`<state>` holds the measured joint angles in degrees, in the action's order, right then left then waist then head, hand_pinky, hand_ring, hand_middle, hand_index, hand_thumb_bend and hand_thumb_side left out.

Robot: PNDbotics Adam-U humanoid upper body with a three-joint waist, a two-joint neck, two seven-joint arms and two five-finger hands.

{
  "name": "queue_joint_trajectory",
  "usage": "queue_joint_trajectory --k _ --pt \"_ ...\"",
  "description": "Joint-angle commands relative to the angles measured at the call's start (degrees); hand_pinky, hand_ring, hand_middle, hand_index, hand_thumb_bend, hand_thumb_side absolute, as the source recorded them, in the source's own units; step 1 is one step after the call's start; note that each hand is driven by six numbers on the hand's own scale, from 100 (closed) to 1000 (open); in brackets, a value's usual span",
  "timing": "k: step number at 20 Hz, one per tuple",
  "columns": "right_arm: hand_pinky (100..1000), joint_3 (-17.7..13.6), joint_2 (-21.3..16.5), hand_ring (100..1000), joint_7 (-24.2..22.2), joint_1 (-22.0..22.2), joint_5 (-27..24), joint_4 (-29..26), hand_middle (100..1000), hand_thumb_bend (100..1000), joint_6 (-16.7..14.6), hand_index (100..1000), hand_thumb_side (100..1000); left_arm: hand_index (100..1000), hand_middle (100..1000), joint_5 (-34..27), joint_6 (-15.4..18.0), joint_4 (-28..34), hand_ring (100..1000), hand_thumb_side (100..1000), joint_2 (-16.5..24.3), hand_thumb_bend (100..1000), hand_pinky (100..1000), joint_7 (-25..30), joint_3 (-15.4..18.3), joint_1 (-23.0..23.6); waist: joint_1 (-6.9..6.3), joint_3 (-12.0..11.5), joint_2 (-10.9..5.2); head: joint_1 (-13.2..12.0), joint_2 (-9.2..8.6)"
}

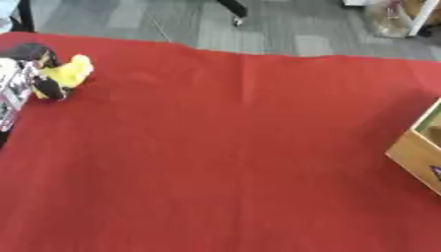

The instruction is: Pick up the objects with one hand, pass them to the other hand, and then place them into the box on the other side of the table.

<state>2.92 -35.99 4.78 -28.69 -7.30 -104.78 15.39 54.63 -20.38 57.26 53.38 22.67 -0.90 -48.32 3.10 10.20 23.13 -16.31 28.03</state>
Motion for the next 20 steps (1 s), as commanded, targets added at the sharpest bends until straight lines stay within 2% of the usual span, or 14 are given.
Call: queue_joint_trajectory --k 1,3,8,14,20 --pt "929 -0.67 -1.22 827 -0.01 -0.41 0.33 -0.15 891 100 -0.18 959 580 530 628 0.94 -0.14 0.36 715 100 1.53 258 735 -0.70 0.32 -0.51 -0.14 -0.02 -1.23 0.18 -0.14" --pt "929 -0.62 -1.19 827 -0.09 -0.43 0.30 -0.01 891 100 -0.18 959 581 491 598 1.66 -0.48 0.65 685 100 1.45 241 715 -2.51 0.26 -0.57 -0.26 -0.05 -1.50 0.03 -0.04" --pt "929 -0.68 -1.38 827 -0.19 -0.17 0.15 0.26 891 100 -0.22 959 578 475 572 1.28 -0.63 0.93 656 103 1.30 224 700 -4.91 -0.07 -0.68 -0.51 -0.17 -2.44 0.31 0.73" --pt "930 -0.65 -1.68 826 -0.34 -0.03 0.05 0.55 891 100 -0.23 959 576 503 569 0.01 0.62 3.34 647 114 1.49 223 697 -2.00 -1.24 -0.69 -0.96 -0.88 -3.84 1.23 2.08" --pt "930 -0.63 -1.85 826 -0.42 0.19 0.08 0.82 892 100 -0.15 959 576 536 575 -0.91 0.70 4.48 648 115 1.78 261 697 1.28 -1.25 -0.83 -1.26 -1.16 -4.84 1.46 2.53"
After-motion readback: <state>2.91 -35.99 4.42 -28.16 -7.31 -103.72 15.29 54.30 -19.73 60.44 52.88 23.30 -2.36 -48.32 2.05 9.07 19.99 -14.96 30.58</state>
